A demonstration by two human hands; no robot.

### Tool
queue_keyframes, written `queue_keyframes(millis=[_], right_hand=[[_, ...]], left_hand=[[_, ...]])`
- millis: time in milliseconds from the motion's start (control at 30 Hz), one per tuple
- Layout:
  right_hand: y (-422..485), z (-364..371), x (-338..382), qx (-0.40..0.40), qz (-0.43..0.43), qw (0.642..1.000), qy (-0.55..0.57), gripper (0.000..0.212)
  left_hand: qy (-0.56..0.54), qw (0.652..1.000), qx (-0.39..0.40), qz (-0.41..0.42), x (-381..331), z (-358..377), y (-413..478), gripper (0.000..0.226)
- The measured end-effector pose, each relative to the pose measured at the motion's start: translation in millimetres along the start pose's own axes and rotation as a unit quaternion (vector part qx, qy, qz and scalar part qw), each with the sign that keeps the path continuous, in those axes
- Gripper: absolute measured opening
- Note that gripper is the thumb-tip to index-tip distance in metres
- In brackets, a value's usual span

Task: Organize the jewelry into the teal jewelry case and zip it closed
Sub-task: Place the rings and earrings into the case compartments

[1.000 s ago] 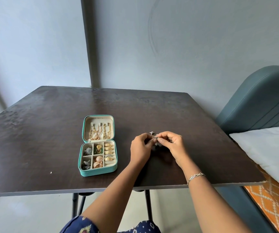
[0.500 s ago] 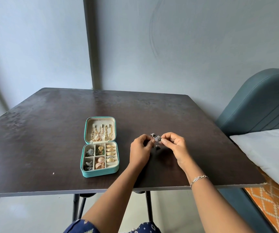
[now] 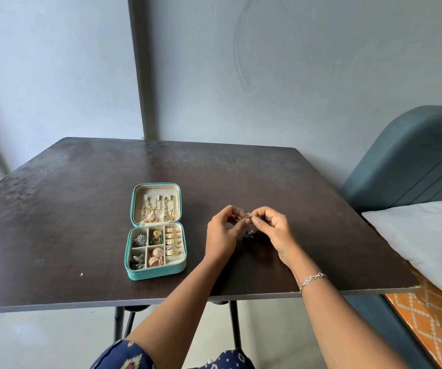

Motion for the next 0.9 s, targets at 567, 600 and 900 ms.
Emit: queue_keyframes(millis=[567,600,900], right_hand=[[-2.0,-4.5,-0.9,-0.037,0.026,0.999,0.022,0.022],[-2.0,-4.8,-1.2,-0.039,0.026,0.999,0.021,0.022],[-3.5,-31.7,-10.3,-0.208,0.015,0.967,0.148,0.028]], left_hand=[[-0.191,0.978,0.071,-0.05,-54.3,-21.6,18.7,0.012],[-0.193,0.977,0.074,-0.056,-55.1,-23.4,18.3,0.012],[-0.186,0.978,0.059,-0.081,-48.9,-31.2,13.3,0.01]])
Point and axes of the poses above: each hand's wrist, its own y-axis towards the middle knuckle, its own z-axis out of the palm, x = y × z, the point moved 5 cm from there along y, towards the middle knuckle, and after that the axes turned 1 degree about -x, right-handed, at the moved point
